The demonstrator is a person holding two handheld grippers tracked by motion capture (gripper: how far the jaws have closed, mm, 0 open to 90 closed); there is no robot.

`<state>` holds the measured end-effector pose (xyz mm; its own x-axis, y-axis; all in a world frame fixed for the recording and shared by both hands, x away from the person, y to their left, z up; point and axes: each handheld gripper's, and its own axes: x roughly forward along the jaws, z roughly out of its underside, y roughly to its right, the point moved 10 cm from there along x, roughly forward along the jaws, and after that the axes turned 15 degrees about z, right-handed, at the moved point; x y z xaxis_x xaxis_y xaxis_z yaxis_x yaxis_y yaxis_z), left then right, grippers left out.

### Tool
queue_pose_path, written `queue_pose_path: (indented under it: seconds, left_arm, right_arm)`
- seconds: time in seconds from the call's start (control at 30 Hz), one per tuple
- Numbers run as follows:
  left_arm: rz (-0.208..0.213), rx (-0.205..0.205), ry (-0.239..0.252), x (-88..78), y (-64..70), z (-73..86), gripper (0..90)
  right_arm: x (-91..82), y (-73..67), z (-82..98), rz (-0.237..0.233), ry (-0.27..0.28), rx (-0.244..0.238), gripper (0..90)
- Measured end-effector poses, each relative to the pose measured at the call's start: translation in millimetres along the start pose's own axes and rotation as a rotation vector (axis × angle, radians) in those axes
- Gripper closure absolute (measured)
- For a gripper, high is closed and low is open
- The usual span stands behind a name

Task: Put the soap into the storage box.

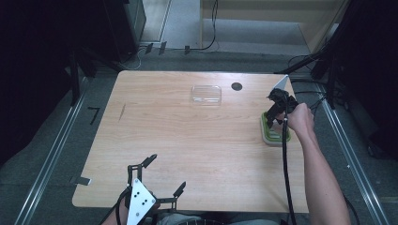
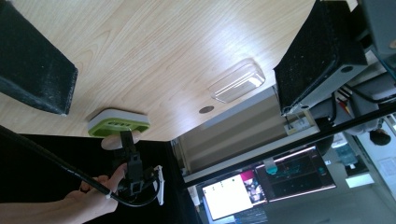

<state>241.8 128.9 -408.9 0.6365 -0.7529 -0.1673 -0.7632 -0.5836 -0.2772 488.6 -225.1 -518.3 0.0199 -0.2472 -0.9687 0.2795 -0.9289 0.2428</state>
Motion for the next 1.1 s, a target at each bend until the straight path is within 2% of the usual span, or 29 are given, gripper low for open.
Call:
queue_pose_path:
  seconds: [0.6, 1.1]
  left_arm:
    - [-0.001, 0.002, -0.001, -0.2, 0.2, 0.1, 0.0]
    - [0.001, 0.003, -0.002, -0.1, 0.3, 0.2, 0.0]
  right_arm:
    - [15.2, 1.3, -6.1, -0.030, -0.011, 0.068, 33.3]
    - [26.2, -0.9, -9.0, -0.037, -0.021, 0.087, 33.2]
